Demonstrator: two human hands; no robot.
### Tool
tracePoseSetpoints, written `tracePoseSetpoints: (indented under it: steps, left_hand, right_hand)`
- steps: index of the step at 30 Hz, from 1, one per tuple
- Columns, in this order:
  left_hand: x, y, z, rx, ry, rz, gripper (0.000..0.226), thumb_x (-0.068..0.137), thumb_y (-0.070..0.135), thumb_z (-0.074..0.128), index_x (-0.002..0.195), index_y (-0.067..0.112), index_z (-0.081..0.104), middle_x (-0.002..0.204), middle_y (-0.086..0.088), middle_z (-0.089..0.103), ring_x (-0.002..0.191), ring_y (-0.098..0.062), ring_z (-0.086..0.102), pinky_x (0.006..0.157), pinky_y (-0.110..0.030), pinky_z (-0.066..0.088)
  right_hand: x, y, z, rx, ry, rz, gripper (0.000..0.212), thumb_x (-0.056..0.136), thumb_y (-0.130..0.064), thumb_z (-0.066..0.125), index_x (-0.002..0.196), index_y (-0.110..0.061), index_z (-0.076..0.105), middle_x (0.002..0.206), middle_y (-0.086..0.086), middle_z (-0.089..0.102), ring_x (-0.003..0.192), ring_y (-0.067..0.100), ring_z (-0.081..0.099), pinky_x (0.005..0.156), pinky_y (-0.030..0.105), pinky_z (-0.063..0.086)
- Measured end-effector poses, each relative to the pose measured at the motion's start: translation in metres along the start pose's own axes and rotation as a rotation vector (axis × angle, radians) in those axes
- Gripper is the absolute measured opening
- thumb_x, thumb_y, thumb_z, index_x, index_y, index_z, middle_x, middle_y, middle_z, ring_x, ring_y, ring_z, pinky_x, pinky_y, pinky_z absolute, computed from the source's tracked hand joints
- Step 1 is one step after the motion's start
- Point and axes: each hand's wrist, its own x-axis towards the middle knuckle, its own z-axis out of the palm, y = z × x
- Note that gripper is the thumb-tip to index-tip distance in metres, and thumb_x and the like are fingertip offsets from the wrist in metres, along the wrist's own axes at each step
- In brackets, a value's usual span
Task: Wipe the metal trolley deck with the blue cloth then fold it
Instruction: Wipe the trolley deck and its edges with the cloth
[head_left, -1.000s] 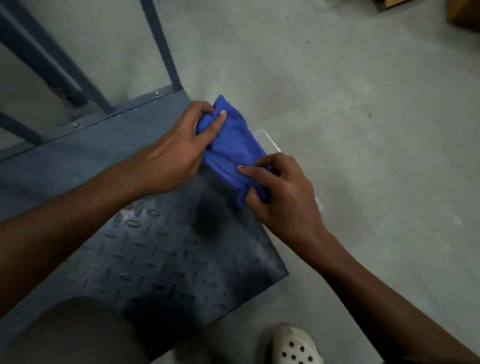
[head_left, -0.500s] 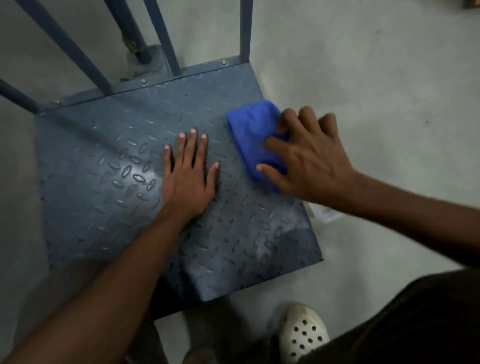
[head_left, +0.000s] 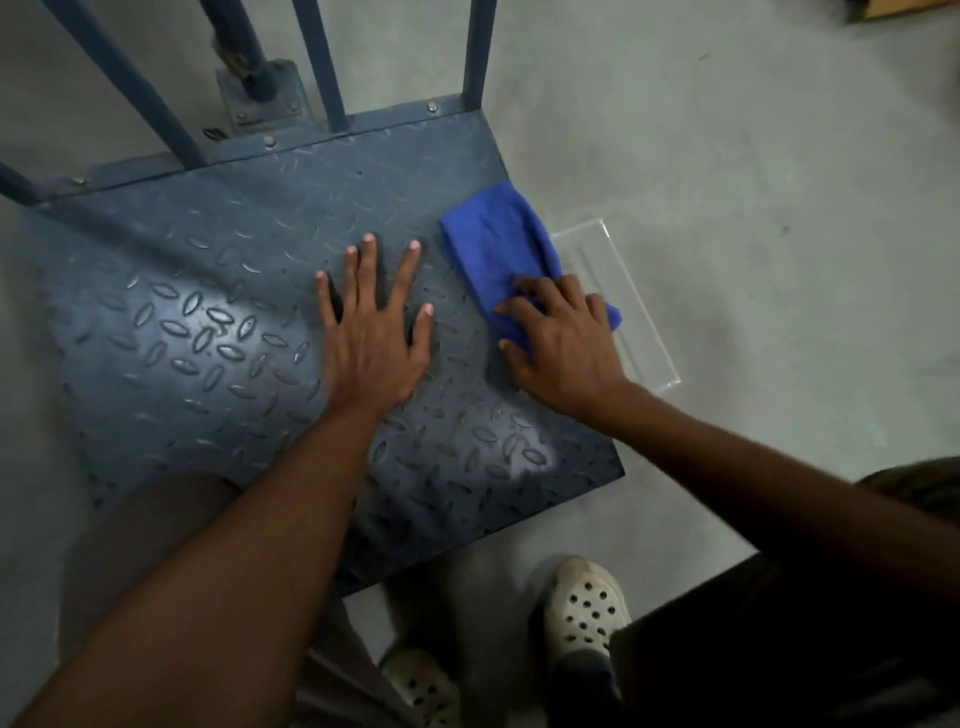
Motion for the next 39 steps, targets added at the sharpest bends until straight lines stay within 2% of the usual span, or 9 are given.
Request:
tracePoseSetpoints:
  steps: [5,8,11,17,22,28,32,35,39]
  left_hand:
    - [-0.002,-0.021,-0.019,0.011,0.017,-0.057,0.069,0.109,0.052,0.035,0.17,0.028,0.014,0.176,-0.016,0.017,0.163,-0.036,0.015,0.129,-0.065,0.012]
    - [-0.016,-0.027,-0.036,0.017,0.01,-0.084,0.068,0.109,0.053,0.033,0.17,0.029,0.014,0.176,-0.016,0.017,0.163,-0.036,0.015,0.129,-0.065,0.012]
    - [-0.022,-0.051,-0.052,0.035,0.038,-0.133,0.068,0.108,0.051,0.032,0.17,0.032,0.012,0.176,-0.018,0.016,0.163,-0.038,0.015,0.128,-0.066,0.012]
    - [-0.031,-0.107,-0.055,0.106,0.012,-0.23,0.074,0.102,0.037,0.034,0.166,0.052,0.0,0.176,-0.023,0.001,0.16,-0.049,0.015,0.117,-0.084,0.013]
    - [-0.066,-0.13,-0.044,0.114,-0.053,-0.268,0.081,0.102,0.029,0.045,0.163,0.059,0.001,0.176,-0.023,-0.001,0.159,-0.053,0.015,0.106,-0.093,0.012]
    - [-0.078,-0.144,-0.062,0.094,-0.185,-0.326,0.071,0.101,0.038,0.038,0.162,0.06,0.008,0.176,-0.017,0.012,0.161,-0.049,0.008,0.108,-0.093,0.007]
    - [-0.092,-0.141,-0.069,0.037,-0.205,-0.327,0.072,0.098,0.038,0.037,0.162,0.06,0.012,0.175,-0.017,0.017,0.161,-0.048,0.011,0.108,-0.092,0.004]
    - [-0.089,-0.135,-0.077,-0.028,-0.225,-0.317,0.072,0.096,0.039,0.034,0.163,0.057,0.013,0.175,-0.016,0.017,0.162,-0.045,0.011,0.111,-0.09,0.002]
    - [-0.102,-0.125,-0.078,-0.075,-0.151,-0.376,0.069,0.095,0.036,0.043,0.163,0.041,0.034,0.169,-0.02,0.033,0.158,-0.041,0.028,0.117,-0.082,0.014]
  right_hand:
    - [-0.019,-0.027,0.003,0.297,0.184,0.109,0.04,0.087,-0.013,0.072,0.127,-0.01,0.07,0.16,0.025,0.041,0.134,0.043,0.052,0.115,0.049,0.041]
    - [-0.021,-0.046,-0.021,0.361,0.206,0.184,0.047,0.094,-0.003,0.064,0.14,-0.011,0.063,0.161,0.017,0.044,0.125,0.032,0.064,0.099,0.041,0.054]
    - [0.006,-0.071,-0.034,0.336,0.13,0.201,0.061,0.093,0.004,0.055,0.152,-0.012,0.053,0.158,0.015,0.051,0.131,0.035,0.06,0.096,0.046,0.055]
    - [0.033,-0.134,0.019,0.099,-0.231,0.084,0.089,0.091,-0.017,0.062,0.17,-0.024,0.021,0.178,0.02,0.001,0.14,0.046,0.051,0.102,0.049,0.044]
    - [0.013,-0.172,0.051,0.095,-0.338,0.081,0.088,0.097,-0.027,0.057,0.17,-0.04,0.009,0.18,0.004,-0.008,0.147,0.038,0.039,0.108,0.051,0.039]
    - [-0.017,-0.214,0.023,-0.109,-0.397,0.096,0.088,0.096,-0.036,0.057,0.168,-0.044,0.007,0.179,-0.004,-0.007,0.151,0.034,0.019,0.115,0.055,0.024]
    - [-0.051,-0.229,0.004,-0.118,-0.305,0.145,0.089,0.086,-0.03,0.065,0.166,-0.035,0.026,0.179,-0.006,-0.001,0.143,0.032,0.025,0.105,0.053,0.026]
    - [-0.038,-0.234,-0.006,-0.059,-0.137,0.041,0.076,0.09,-0.022,0.054,0.164,-0.029,0.037,0.177,-0.006,0.021,0.15,0.031,0.037,0.104,0.048,0.038]
    - [0.017,-0.23,-0.002,-0.008,-0.098,-0.182,0.061,0.1,-0.025,0.042,0.161,-0.024,0.046,0.173,0.001,0.033,0.162,0.031,0.027,0.112,0.049,0.039]
